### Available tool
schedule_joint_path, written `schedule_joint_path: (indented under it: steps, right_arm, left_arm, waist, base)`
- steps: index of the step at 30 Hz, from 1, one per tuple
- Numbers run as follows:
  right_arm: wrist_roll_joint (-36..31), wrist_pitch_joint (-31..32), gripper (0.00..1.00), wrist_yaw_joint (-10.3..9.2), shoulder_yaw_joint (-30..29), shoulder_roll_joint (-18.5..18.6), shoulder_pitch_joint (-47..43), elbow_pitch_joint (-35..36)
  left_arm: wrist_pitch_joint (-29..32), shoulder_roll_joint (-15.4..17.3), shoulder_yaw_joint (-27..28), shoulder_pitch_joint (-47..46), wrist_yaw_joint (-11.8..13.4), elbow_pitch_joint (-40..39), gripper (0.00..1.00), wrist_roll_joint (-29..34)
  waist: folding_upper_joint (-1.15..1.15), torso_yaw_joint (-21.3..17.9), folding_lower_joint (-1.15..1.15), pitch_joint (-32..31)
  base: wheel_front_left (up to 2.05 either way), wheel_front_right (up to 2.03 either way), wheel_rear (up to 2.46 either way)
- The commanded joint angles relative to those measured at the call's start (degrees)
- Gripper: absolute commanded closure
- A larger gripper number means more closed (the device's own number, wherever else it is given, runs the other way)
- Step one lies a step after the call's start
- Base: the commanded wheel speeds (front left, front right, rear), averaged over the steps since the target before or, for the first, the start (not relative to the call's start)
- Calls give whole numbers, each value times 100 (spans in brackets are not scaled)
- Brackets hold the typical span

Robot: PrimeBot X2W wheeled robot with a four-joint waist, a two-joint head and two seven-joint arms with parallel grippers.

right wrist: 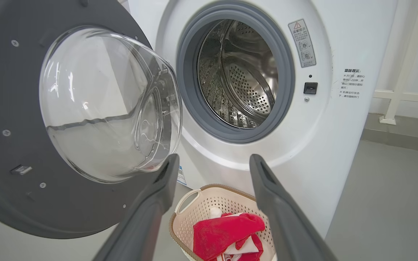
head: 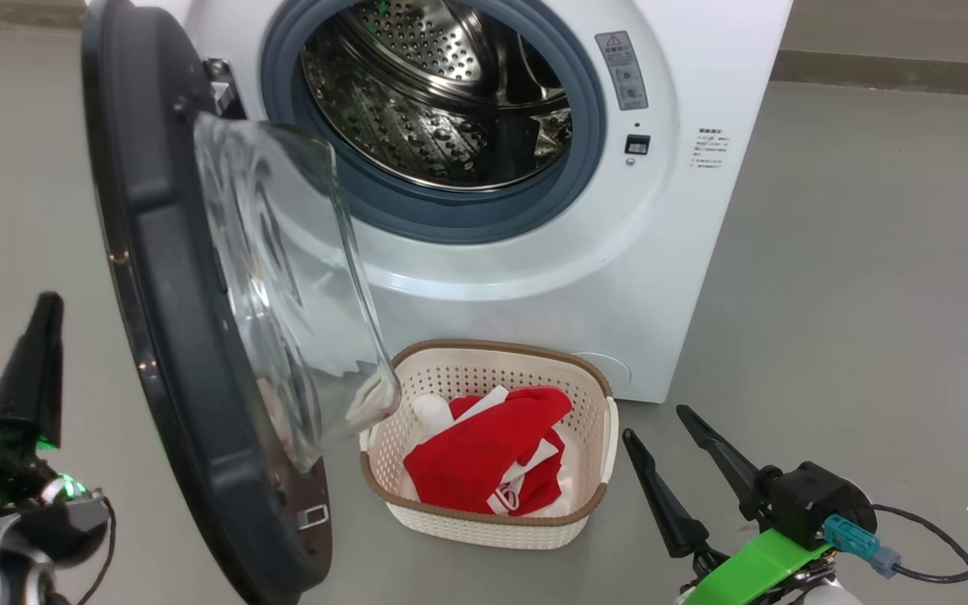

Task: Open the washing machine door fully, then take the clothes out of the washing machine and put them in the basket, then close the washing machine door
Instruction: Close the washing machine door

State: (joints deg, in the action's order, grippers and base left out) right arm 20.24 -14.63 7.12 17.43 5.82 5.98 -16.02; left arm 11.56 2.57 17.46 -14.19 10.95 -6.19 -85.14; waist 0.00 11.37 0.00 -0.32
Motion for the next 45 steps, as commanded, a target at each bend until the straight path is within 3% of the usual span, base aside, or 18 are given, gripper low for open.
schedule_joint_path:
  steps: [1, 6, 10, 13, 27, 45]
  right_arm:
    - [70, -37, 0, 36, 98, -6, 146, 126]
    - [114, -37, 0, 36, 101, -24, 157, 132]
    - [135, -37, 0, 36, 109, -39, 178, 136]
    - [146, -37, 0, 36, 120, -49, 204, 143]
    - [168, -37, 0, 36, 89, -31, 300, 164]
    - [163, -37, 0, 36, 96, 3, 494, 174]
  left_arm:
    - [158, 95, 218, -218, 200, -215, 100, -212]
    - [550, 83, 263, -206, 768, -415, 100, -705]
    - [836, 74, 207, -138, 1069, -573, 100, -1001]
    - [934, 83, 135, -93, 1146, -647, 100, -1018]
    - [948, 49, -146, -217, 1129, -773, 100, -1297]
    - [417, 33, -683, -739, 718, -447, 100, -1502]
  waist:
    - [0, -40, 0, 23]
    - [0, -131, 0, 78]
    - [0, -241, 0, 131]
    - [0, -335, 0, 168]
    - [0, -820, 0, 379]
    - [0, -1291, 0, 642]
  base:
    - [0, 0, 0]
    - [0, 0, 0]
    - [0, 0, 0]
    - [0, 0, 0]
    - [0, 0, 0]
    - [0, 0, 0]
